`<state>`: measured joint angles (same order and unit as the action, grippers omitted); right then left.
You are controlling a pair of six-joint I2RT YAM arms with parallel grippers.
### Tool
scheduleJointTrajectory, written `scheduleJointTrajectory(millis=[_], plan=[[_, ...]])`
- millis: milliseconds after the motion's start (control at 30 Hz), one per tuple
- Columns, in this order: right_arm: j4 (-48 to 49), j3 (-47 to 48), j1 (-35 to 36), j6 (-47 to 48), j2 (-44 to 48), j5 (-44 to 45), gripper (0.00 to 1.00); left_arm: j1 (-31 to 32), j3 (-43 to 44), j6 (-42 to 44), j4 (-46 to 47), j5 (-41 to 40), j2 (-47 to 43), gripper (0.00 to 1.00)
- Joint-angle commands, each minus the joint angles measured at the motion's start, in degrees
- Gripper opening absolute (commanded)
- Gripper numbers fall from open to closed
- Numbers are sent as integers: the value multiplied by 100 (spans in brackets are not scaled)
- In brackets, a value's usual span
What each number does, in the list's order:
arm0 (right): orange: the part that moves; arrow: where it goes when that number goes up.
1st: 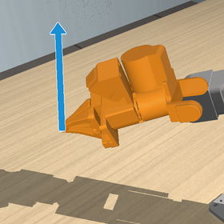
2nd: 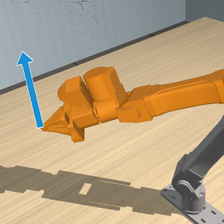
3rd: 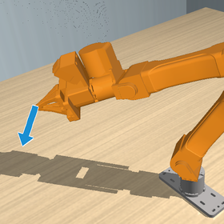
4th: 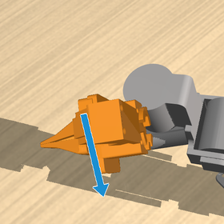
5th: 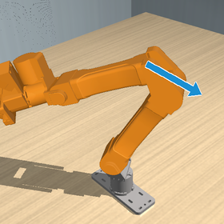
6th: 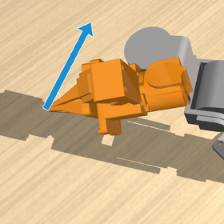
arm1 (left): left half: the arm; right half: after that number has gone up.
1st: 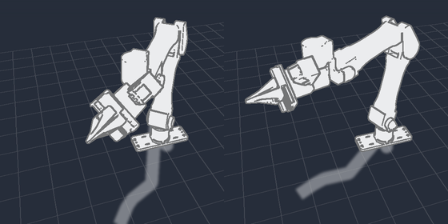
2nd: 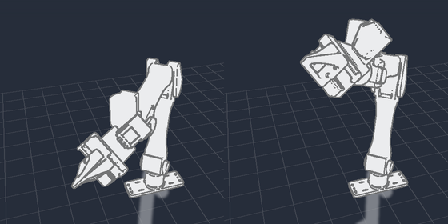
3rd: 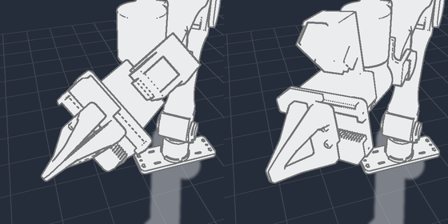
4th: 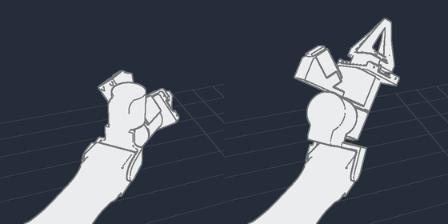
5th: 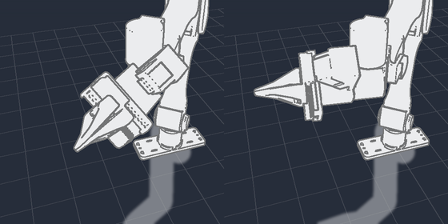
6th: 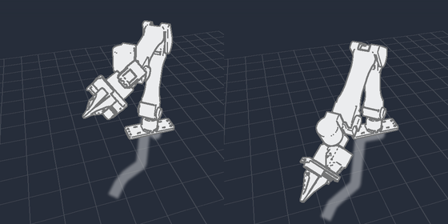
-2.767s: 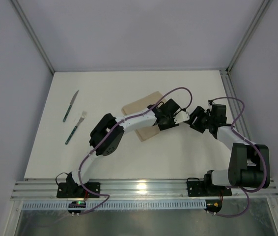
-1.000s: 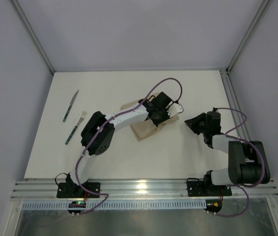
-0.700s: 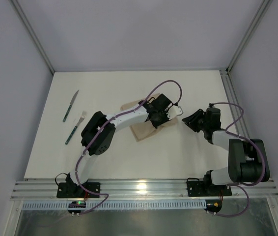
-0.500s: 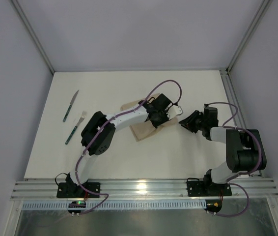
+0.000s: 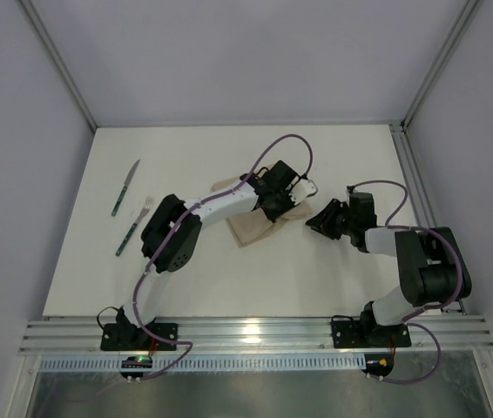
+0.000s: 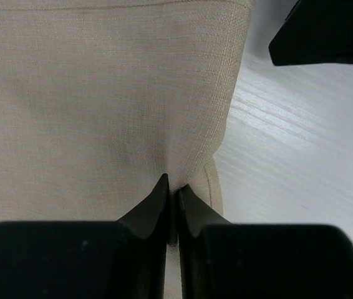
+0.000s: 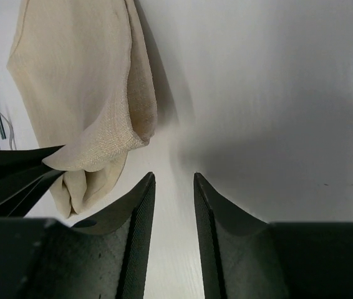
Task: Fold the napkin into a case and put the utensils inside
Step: Rotate the lower triangle-folded napkin at the center of the board.
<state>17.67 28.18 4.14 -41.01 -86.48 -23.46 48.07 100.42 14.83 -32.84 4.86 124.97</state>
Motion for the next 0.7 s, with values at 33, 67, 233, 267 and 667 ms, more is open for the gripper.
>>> scheduleJointTrajectory(millis=[33,67,233,267,667], plan=[[544,397,262,155,-361,-18,37,-26,48,-156,102,181,-368,8],[536,433,297,173,-422,34,38,-35,56,-156,102,199,-368,7],[747,539,333,286,-484,429,45,-53,57,-112,50,278,-420,8],[712,635,333,330,-528,483,45,-53,56,-103,41,313,-429,7],[1168,890,333,621,-1011,-228,35,-53,39,29,-3,349,-429,7]])
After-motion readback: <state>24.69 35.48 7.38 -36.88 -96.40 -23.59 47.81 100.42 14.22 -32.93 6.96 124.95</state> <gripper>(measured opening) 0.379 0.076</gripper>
